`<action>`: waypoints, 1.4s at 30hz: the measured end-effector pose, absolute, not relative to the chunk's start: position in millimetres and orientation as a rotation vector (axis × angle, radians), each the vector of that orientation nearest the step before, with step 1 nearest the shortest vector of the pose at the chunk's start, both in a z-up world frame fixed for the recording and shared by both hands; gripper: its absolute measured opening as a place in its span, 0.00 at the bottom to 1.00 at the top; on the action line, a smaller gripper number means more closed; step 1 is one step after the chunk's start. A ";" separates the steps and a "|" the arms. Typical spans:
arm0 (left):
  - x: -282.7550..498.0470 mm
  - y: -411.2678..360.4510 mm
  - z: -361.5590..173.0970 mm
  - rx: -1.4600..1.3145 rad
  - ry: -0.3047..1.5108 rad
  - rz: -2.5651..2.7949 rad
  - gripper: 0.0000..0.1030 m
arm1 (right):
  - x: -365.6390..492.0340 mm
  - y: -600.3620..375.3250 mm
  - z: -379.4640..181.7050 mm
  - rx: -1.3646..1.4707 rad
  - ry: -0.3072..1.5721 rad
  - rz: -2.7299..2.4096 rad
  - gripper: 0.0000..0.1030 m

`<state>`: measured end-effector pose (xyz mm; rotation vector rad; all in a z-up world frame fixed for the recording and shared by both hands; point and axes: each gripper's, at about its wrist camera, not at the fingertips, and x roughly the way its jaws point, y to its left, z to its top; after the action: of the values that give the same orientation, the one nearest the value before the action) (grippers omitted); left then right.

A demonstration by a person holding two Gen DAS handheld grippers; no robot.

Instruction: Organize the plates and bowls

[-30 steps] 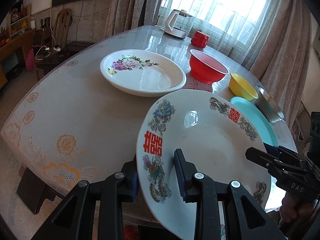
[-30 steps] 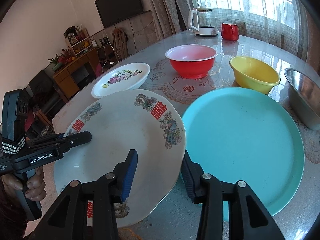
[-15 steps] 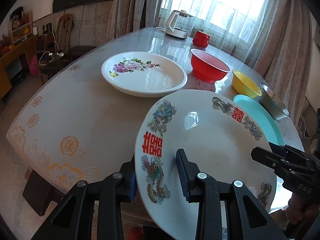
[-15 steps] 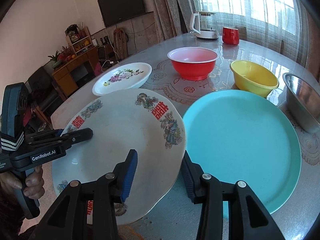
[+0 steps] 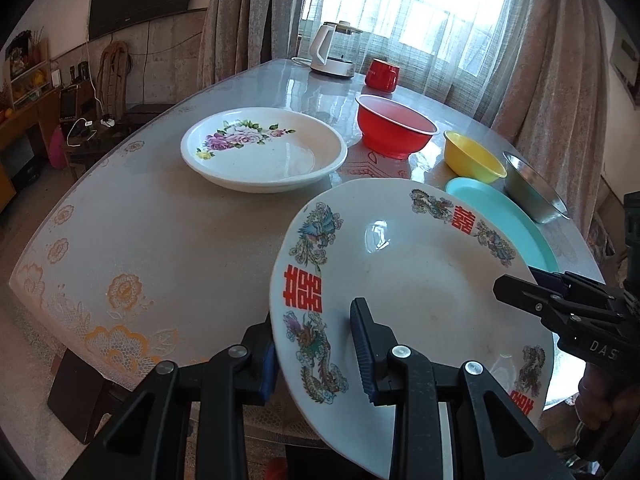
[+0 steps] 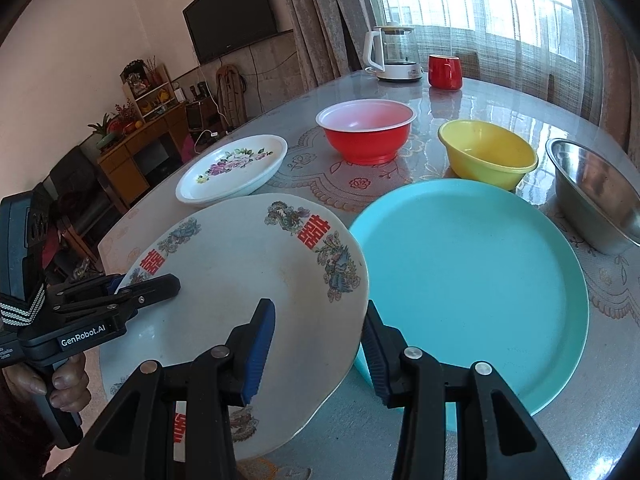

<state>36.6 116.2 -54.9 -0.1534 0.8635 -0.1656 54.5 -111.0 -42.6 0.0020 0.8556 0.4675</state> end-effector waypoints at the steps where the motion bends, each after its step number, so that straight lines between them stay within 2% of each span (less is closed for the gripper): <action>1: 37.2 118.5 -55.3 -0.171 0.865 -0.169 0.31 | 54.3 -110.7 -44.6 0.001 0.860 0.464 0.41; 15: 31.1 118.2 -44.1 -0.166 0.802 -0.214 0.28 | 49.3 -120.4 -36.2 0.008 0.820 0.449 0.34; 30: 69.0 74.1 -25.7 -0.050 0.800 -0.213 0.30 | 51.9 -151.1 -26.0 0.050 0.805 0.357 0.35; 37: 79.7 78.6 -35.5 -0.099 0.843 -0.220 0.30 | 58.7 -166.6 -35.2 0.194 0.853 0.401 0.35; 42: 76.0 82.2 -43.5 -0.129 0.864 -0.214 0.32 | 56.7 -157.4 -35.0 0.171 0.840 0.412 0.35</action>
<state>76.0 82.2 -43.5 -0.1288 0.8639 -0.2140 56.7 -157.4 -35.0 0.1714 0.8402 0.4124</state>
